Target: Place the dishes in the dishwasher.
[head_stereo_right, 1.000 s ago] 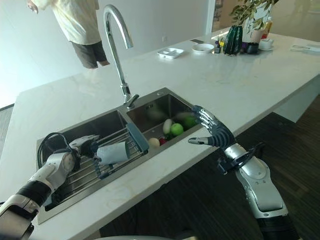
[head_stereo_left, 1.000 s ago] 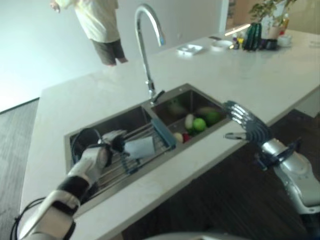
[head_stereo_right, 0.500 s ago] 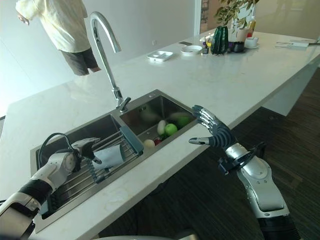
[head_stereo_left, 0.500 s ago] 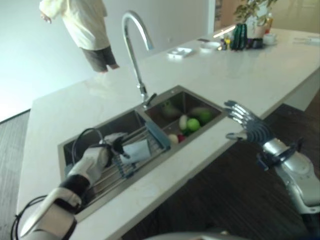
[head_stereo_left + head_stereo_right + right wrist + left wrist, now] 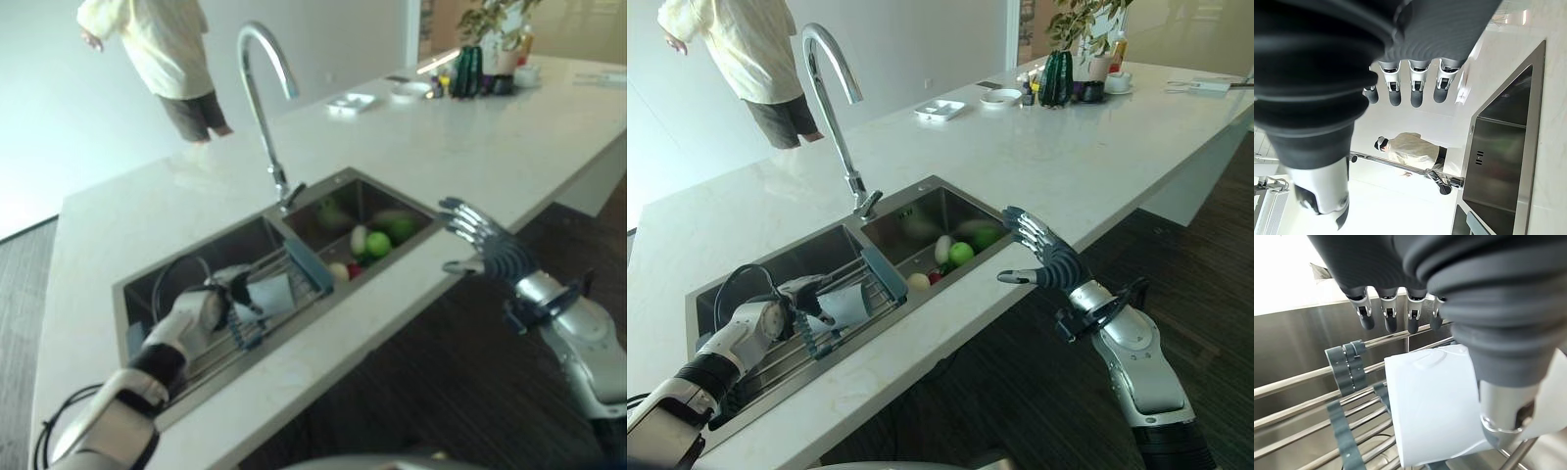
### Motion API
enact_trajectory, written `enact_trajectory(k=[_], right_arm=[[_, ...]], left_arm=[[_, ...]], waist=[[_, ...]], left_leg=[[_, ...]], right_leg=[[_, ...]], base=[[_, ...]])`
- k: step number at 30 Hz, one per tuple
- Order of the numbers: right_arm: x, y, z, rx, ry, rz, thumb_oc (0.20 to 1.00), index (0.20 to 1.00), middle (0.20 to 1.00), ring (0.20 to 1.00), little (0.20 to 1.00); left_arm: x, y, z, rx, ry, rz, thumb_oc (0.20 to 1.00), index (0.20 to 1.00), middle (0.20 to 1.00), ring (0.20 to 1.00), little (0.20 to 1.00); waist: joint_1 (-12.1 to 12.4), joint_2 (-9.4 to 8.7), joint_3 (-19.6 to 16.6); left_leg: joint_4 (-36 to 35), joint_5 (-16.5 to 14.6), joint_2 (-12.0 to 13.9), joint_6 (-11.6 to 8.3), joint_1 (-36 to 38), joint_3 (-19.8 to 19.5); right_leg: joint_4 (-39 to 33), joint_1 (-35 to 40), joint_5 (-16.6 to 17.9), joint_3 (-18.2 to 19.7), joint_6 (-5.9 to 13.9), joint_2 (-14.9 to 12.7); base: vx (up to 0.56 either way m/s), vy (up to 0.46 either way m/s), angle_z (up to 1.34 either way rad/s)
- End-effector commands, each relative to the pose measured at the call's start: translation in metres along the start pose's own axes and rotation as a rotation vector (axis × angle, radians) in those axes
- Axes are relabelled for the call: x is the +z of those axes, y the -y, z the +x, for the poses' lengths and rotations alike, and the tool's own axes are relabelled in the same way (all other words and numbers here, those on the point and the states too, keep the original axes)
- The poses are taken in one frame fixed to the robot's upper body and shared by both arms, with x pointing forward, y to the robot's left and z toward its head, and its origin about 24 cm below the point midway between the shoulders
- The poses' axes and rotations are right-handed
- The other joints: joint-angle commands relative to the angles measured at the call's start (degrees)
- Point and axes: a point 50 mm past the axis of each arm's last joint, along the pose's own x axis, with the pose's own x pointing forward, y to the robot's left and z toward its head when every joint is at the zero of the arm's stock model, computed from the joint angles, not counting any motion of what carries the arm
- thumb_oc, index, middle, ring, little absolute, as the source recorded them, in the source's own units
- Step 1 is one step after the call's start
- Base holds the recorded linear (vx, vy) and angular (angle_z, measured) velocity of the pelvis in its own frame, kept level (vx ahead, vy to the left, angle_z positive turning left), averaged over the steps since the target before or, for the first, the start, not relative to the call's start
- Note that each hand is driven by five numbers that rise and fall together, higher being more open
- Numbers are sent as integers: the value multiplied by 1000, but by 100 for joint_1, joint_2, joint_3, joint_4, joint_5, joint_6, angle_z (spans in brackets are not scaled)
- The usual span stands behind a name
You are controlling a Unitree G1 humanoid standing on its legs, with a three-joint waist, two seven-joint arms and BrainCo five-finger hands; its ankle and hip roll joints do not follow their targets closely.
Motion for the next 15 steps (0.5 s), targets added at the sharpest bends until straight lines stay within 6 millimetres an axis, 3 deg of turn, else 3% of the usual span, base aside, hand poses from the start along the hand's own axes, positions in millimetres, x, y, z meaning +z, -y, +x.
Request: enact_trajectory(k=[1, 15], right_arm=[[28, 9, 2, -13, 128, -80, 1000, 1000, 1000, 1000, 1000], [26, 8, 2, -10, 120, -77, 1000, 1000, 1000, 1000, 1000]], left_arm=[[-4, -36, 2, 91, -32, 73, 1000, 1000, 1000, 1000, 1000], [-5, -22, 5, 54, -50, 61, 1000, 1000, 1000, 1000, 1000]], waist=[[43, -134, 19], [-3, -144, 38]], left_leg=[[48, -235, -48, 200, 138, -8], [48, -242, -68, 212, 152, 13]], right_leg=[[48, 58, 32, -280, 119, -81], [50, 45, 45, -250, 119, -73]], base=[[0, 0, 0], [0, 0, 0]])
